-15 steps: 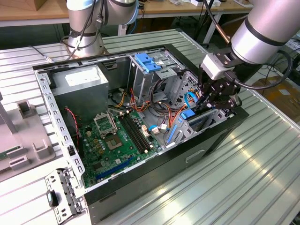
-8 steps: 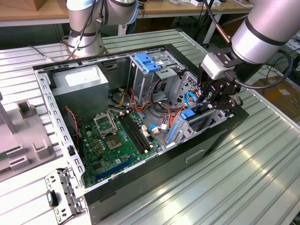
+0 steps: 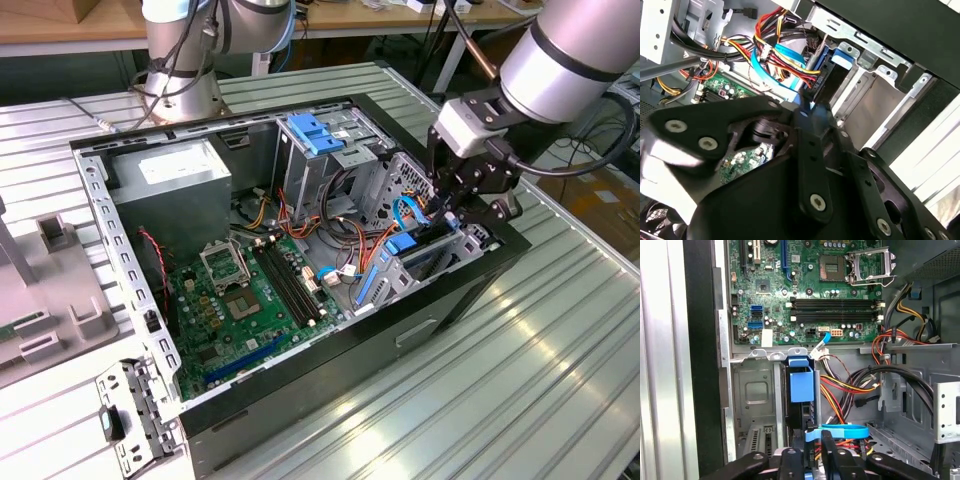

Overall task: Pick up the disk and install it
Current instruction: 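Insert the second disk wire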

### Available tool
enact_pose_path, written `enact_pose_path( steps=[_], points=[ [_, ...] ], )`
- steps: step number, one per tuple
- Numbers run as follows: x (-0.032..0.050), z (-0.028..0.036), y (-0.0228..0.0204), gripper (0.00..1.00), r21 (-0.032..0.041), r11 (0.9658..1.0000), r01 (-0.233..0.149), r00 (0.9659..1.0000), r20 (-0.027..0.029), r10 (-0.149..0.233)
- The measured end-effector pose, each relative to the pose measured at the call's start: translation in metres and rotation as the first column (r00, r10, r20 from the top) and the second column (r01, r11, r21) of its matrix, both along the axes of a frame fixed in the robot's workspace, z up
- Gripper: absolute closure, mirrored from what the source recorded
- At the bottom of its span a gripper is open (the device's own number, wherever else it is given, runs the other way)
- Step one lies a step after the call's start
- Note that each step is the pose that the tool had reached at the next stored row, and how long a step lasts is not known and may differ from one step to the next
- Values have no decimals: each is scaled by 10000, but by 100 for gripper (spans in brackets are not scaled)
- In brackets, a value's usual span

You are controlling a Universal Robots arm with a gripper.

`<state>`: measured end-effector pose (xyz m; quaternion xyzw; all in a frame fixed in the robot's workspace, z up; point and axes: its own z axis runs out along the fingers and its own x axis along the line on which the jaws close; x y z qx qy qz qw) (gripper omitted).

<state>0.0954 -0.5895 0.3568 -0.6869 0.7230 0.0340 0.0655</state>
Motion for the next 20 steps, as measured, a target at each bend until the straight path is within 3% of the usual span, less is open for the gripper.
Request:
enact_pose_path(
  steps=[3, 11, 20],
  points=[
    [0, -20, 9, 89, 6, 10000, 0, 10000, -18, 0],
    [6, -104, 10, 89, 6, 10000, 0, 10000, -76, 0],
    [53, -108, 10, 89, 36, 10000, -2, 10000, -85, 2]
  ],
)
